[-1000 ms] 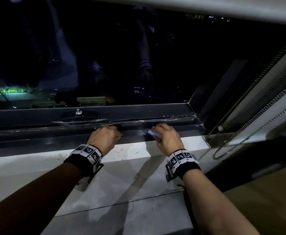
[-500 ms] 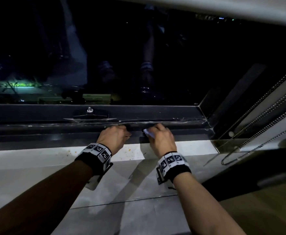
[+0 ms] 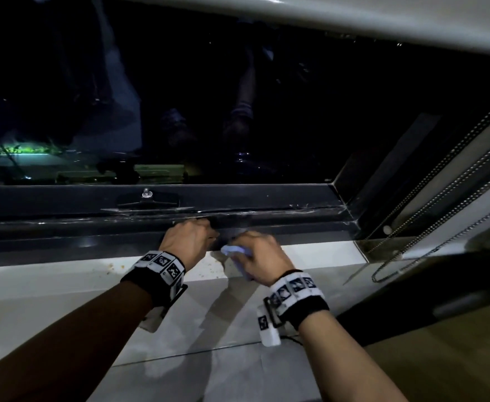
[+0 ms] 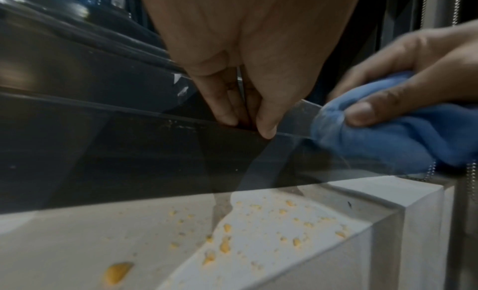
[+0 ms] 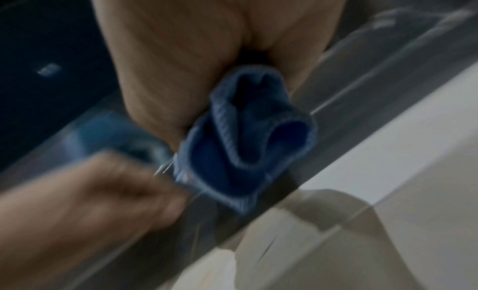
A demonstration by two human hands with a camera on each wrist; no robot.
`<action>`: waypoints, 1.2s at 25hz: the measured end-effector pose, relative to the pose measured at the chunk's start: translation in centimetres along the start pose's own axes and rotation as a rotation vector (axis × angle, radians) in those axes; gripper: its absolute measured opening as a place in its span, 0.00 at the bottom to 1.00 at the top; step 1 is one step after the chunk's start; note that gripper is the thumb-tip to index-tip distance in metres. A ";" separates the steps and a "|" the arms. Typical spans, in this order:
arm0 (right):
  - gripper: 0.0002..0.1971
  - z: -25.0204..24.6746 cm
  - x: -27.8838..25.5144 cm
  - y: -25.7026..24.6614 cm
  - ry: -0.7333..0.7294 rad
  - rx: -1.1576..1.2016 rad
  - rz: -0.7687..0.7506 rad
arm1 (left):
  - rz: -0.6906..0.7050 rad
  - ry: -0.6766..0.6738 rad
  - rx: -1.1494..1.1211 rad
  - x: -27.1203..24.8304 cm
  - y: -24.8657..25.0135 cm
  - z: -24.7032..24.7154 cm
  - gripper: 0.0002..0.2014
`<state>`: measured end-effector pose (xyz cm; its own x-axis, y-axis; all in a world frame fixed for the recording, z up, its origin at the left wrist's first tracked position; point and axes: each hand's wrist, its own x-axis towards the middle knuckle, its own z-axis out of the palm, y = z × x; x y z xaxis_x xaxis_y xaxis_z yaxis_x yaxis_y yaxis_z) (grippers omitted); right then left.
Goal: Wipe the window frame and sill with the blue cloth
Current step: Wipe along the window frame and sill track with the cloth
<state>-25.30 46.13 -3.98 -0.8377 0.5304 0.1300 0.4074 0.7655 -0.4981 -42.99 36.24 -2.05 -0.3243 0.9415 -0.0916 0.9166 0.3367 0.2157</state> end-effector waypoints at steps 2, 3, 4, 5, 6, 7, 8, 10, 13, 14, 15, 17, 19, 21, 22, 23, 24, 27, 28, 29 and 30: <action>0.10 -2.8 -1.4 3.4 0.232 0.079 0.147 | 0.000 0.026 0.027 0.1 0.4 0.2 0.11; 0.11 -4.6 -1.8 5.3 0.383 0.080 0.311 | 0.004 0.034 0.063 0.3 0.7 0.3 0.11; 0.13 -6.4 -2.0 7.2 0.496 0.081 0.502 | 0.005 0.027 0.098 0.4 1.0 0.3 0.10; 0.15 -7.6 -2.0 9.0 0.559 0.079 0.686 | -0.003 0.015 0.118 0.5 1.3 0.3 0.10; 0.14 -8.3 -1.7 10.3 0.571 0.070 0.823 | -0.012 0.008 0.128 0.6 1.5 0.1 0.10; 0.11 -8.2 -1.3 11.0 0.567 0.016 0.887 | -0.019 0.006 0.132 0.7 1.7 -0.1 0.10; 0.07 -7.6 -0.9 11.0 0.550 -0.064 0.863 | -0.024 -0.003 0.134 0.7 1.8 -0.2 0.10; 0.07 -5.1 -0.3 9.2 0.538 -0.201 0.603 | -0.032 -0.020 0.156 0.6 2.1 -0.3 0.11; 0.11 -1.7 -1.1 5.3 0.295 -0.181 0.198 | 0.015 0.007 0.141 0.7 3.4 -0.3 0.11; 0.13 -2.5 -1.8 5.3 0.283 -0.105 0.208 | 0.061 0.022 0.109 1.1 4.3 -0.3 0.12; 0.14 -3.9 -2.6 6.4 0.374 -0.032 0.284 | 0.115 0.029 0.082 1.6 5.1 -0.3 0.13; 0.15 -7.5 -4.2 10.4 0.569 -0.046 0.562 | 0.206 0.012 0.073 2.6 6.5 -0.1 0.15; 0.16 -10.7 -5.3 14.7 0.585 -0.128 0.813 | 0.234 -0.005 0.096 3.5 7.5 0.7 0.16; 0.15 -11.5 -4.7 16.8 0.566 -0.197 0.890 | 0.224 -0.008 0.125 4.4 8.1 1.5 0.16; 0.13 -10.7 -3.9 16.7 0.567 -0.224 0.882 | 0.215 -0.006 0.146 4.7 8.1 1.8 0.15; 0.11 -9.4 -3.3 16.3 0.560 -0.251 0.837 | 0.214 0.005 0.163 5.0 8.3 2.0 0.14; 0.09 -7.8 -3.0 15.6 0.537 -0.263 0.748 | 0.203 0.016 0.171 5.0 8.4 2.4 0.13; 0.12 -5.9 -4.0 13.5 0.321 -0.139 0.374 | 0.217 0.044 0.161 4.6 8.7 2.5 0.13; 0.13 -6.9 -4.5 13.5 0.314 -0.090 0.318 | 0.246 0.065 0.140 4.4 8.7 2.2 0.14; 0.13 -8.0 -4.7 14.1 0.384 -0.061 0.337 | 0.274 0.125 0.104 4.1 8.5 1.6 0.16; 0.13 -9.2 -4.9 15.1 0.485 -0.060 0.456 | 0.302 0.232 0.057 4.0 8.2 0.8 0.17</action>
<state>-11.70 58.50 -4.26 -0.3244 0.8986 0.2954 0.7129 0.4375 -0.5480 -36.60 42.71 -1.46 -0.0762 0.9785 0.1919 0.9884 0.0487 0.1439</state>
